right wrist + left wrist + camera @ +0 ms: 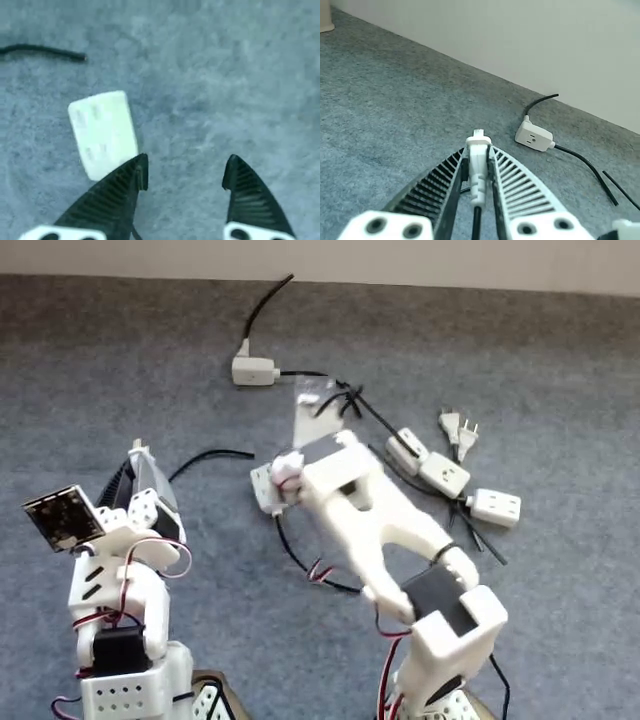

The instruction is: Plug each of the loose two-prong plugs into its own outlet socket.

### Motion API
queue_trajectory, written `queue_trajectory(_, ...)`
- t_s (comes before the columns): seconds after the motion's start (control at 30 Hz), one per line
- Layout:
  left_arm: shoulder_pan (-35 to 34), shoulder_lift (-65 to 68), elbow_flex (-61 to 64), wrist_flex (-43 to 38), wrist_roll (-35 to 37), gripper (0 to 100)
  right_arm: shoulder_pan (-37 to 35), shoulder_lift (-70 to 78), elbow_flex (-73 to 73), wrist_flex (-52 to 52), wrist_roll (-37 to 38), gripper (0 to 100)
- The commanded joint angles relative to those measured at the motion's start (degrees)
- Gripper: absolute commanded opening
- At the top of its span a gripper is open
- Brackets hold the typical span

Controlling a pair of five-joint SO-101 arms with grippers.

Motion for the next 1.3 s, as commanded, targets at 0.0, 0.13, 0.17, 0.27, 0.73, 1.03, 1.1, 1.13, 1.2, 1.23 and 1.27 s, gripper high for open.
queue_trajectory(0.0,5.4,0.3,-1.5,-1.2,-3.1,1,7.3,-1.3,-10.0,7.8,6.1,24.6)
queue_trajectory(0.13,7.4,0.4,-4.3,0.5,-3.1,1,14.2,-1.2,-21.8,19.7,6.7,24.6)
queue_trajectory(0.17,7.9,0.7,-5.1,1.5,-3.1,1,15.9,-1.1,-24.2,21.8,6.7,24.6)
queue_trajectory(0.27,7.5,5.3,-9.3,3.0,-1.0,1,20.5,-0.8,-28.8,26.9,6.4,24.6)
queue_trajectory(0.73,8.0,71.6,-55.3,22.3,4.4,1,27.5,-0.7,-2.4,16.9,6.2,24.6)
queue_trajectory(1.03,15.3,81.3,-71.3,34.8,16.4,1,27.5,-0.7,13.2,-4.1,6.2,24.6)
queue_trajectory(1.1,18.9,81.3,-71.7,34.6,20.8,1,27.7,-0.7,15.7,-7.9,6.2,24.6)
queue_trajectory(1.13,20.3,81.4,-71.7,34.6,22.3,1,28.1,-1.0,16.5,-8.7,6.2,24.6)
queue_trajectory(1.2,22.7,81.7,-71.6,34.6,24.4,1,29.0,-1.0,17.2,-8.8,6.2,24.6)
queue_trajectory(1.23,23.6,81.7,-71.3,34.6,24.7,1,29.4,-1.0,17.2,-8.8,6.2,24.6)
queue_trajectory(1.27,24.0,81.7,-71.3,34.7,24.6,1,29.8,-1.0,17.2,-8.8,6.1,24.6)
